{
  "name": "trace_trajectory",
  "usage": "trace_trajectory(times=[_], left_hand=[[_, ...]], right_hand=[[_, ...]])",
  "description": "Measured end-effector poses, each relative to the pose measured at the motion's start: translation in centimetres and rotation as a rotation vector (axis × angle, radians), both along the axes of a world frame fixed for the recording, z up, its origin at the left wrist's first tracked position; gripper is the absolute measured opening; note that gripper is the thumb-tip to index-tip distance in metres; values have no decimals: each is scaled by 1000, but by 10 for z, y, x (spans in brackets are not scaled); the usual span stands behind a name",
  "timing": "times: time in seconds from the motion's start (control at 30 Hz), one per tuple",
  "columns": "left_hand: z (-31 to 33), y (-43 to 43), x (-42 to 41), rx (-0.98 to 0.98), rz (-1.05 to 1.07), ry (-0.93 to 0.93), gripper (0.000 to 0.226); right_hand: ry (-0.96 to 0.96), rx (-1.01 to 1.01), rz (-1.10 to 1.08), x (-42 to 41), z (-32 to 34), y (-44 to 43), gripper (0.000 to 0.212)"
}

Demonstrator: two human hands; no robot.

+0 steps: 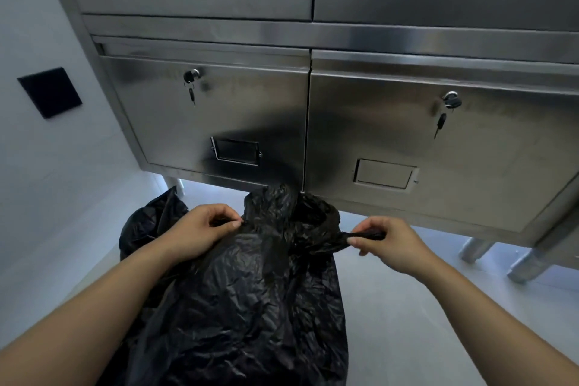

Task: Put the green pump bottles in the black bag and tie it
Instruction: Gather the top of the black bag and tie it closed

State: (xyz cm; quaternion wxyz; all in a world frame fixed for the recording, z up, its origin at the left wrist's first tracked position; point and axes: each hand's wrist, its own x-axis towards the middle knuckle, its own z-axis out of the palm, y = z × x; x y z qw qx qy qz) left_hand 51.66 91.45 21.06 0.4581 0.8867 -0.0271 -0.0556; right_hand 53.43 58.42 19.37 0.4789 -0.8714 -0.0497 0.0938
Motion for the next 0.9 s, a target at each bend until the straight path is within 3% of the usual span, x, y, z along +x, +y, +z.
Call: trace_trajectory(times=[0.2,0.3,0.4,0.53,0.73,0.9], left_hand=[[-16,0,2,-7,23,47,15],[-15,-3,4,28,-21,71,13],[-11,-8,5,90,-59,52,13],[-10,-8,6,78,-83,79,16],[-8,1,5,-104,-79,177,16],[1,-7,7,-218,21,98,18]], right_hand=[[129,-143,130,-1,-15,13,10],[86,-158,72,-2,-15,22,25],[35,-170,43,-1,-16,25,21],[74,-97,22,-6,-18,24,22],[23,83,-59,-10,-19,23,14],[-19,242,-99,-6,-12,20,9]])
